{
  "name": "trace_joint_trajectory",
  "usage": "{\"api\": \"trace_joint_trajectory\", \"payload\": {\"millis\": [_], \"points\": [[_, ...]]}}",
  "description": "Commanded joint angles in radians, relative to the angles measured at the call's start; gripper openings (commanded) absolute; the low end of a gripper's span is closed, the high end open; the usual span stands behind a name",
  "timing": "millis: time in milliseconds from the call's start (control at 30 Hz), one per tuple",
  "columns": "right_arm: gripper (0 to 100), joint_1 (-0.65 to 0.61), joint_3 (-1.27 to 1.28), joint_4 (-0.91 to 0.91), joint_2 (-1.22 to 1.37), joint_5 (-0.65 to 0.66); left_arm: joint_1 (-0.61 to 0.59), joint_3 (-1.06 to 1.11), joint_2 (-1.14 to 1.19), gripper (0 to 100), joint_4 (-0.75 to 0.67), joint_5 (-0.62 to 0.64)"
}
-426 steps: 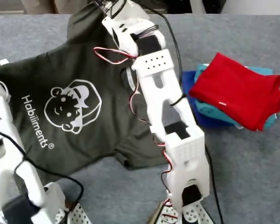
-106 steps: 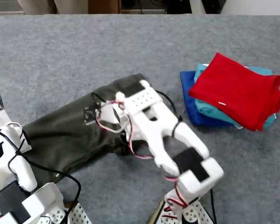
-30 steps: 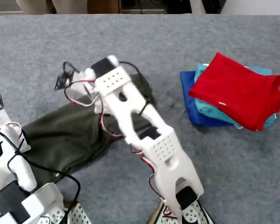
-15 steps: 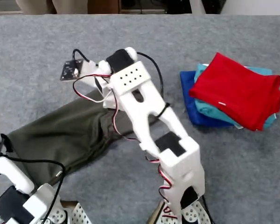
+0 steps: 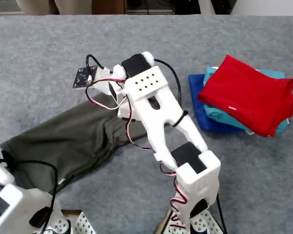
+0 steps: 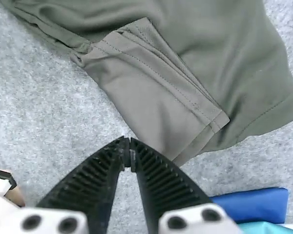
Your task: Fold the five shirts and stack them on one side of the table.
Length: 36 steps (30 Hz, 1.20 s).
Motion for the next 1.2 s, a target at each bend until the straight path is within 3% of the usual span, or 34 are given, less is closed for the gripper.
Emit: {"api": "trace_joint_trajectory", "payload": {"millis": [0,333,667,767,1067,1167], "points": [[0.5,0.012,0.001,0.018,-0.071,0.009,0.012,-0.009,0.036,20,-0.009,-0.006],[0.5,-0.001,-0.001,0.018,-0.076,0.011,0.014,-0.014,0.160,19,-0.075,0.005],[0.5,-0.002,-0.008,0.015,-0.076,0.012,0.074,-0.018,0.223,2,-0.071,0.038],[0.5,-0.002,-0.001,-0.011,-0.074,0.009,0.049,-0.049,0.236,2,-0.072,0.069],[0.5,0.004,-0.010,-0.130,-0.071,-0.037,-0.123,-0.331,0.272,2,-0.054,0.101],[0.5,0.002,-0.005,-0.265,-0.070,-0.107,-0.146,-0.493,0.292,2,0.094,0.083]]}}
